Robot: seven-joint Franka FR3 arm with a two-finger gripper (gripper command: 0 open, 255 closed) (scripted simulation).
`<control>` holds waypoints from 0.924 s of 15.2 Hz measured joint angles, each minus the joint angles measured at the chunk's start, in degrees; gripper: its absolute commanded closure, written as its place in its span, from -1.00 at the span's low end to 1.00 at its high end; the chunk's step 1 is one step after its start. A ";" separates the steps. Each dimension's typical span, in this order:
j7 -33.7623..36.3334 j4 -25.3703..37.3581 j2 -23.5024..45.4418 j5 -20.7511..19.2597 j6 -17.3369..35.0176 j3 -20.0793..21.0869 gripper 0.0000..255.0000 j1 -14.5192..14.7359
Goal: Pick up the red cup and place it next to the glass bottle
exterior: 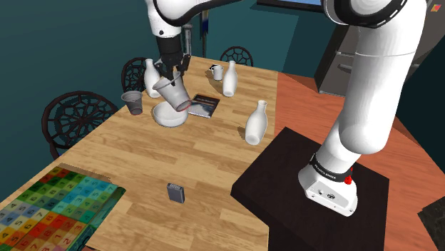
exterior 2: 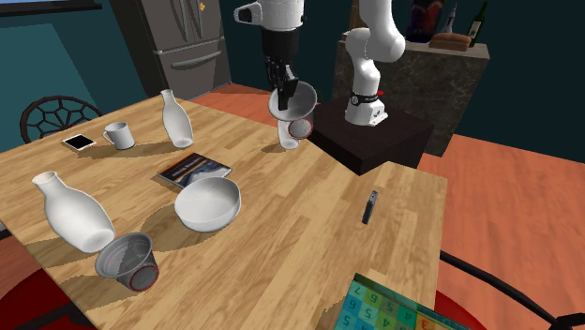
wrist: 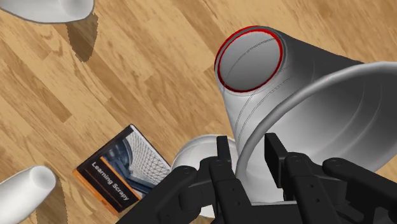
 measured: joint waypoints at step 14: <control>-9.47 -5.37 -7.88 2.54 -1.22 -2.95 1.00 -6.18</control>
